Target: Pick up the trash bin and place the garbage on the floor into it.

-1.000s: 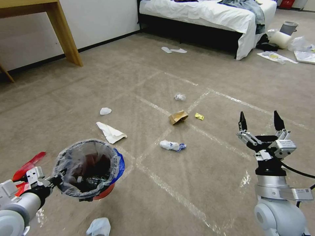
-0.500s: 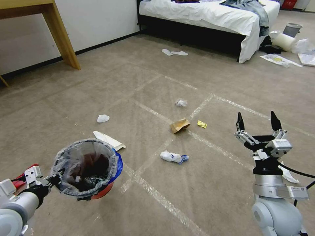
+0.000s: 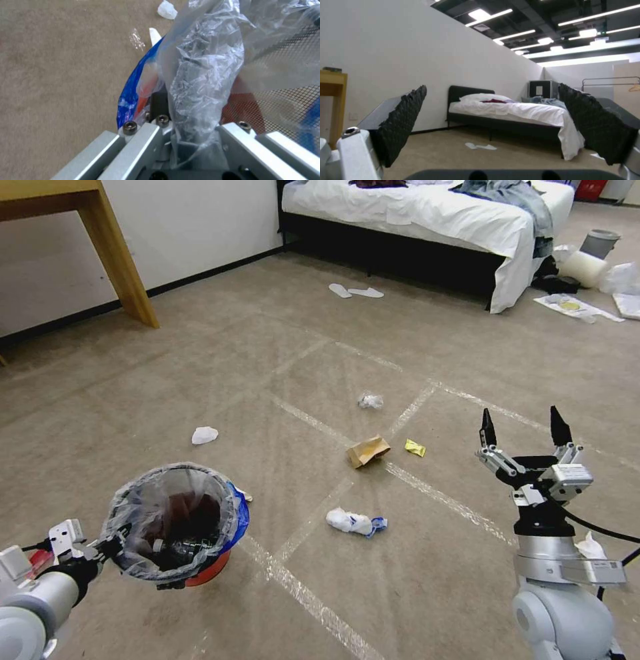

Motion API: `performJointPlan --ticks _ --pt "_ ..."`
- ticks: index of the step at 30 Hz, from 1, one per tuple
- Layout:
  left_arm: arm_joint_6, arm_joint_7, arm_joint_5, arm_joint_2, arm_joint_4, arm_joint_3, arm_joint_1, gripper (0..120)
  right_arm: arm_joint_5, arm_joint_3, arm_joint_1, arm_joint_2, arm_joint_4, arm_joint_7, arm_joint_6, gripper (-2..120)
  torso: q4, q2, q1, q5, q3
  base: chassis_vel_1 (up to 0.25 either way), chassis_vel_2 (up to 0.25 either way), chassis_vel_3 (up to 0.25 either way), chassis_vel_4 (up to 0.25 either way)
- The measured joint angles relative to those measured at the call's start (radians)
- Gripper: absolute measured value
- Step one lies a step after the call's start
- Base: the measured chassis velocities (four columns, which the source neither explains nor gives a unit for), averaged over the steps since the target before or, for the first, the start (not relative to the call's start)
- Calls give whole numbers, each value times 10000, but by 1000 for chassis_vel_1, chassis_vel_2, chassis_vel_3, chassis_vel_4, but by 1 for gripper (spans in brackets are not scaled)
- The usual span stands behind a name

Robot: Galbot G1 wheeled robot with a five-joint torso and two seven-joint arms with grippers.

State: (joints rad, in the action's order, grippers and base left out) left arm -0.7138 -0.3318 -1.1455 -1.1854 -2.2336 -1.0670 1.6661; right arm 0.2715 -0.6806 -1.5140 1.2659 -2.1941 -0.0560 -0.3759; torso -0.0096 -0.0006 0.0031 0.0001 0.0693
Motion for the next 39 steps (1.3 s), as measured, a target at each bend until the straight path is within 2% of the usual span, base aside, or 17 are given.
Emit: performJointPlan --ticks 22,33,36,38,39 --pt "0 17 25 -32 173 1 -82 1 16 175 248 -66 291 -21 -16 100 0 0 1 -1 2 -115 116 118 -116" --pt "1 21 51 -47 235 73 -144 1 76 257 324 -153 341 -51 40 100 1 0 -1 1 -1 -21 15 15 -16" --pt "2 22 51 -53 233 72 -126 1 163 372 343 -192 292 -294 314 100 -1 0 0 1 -1 0 0 0 0" --pt "4 26 69 -58 233 77 -98 1 1000 686 349 -507 74 -1330 1725 100 0 1 -1 -1 -1 0 0 0 0" --pt "4 26 69 -58 233 77 -98 1 1000 686 349 -507 74 -1330 1725 100 0 1 -1 -1 -1 0 0 0 0"
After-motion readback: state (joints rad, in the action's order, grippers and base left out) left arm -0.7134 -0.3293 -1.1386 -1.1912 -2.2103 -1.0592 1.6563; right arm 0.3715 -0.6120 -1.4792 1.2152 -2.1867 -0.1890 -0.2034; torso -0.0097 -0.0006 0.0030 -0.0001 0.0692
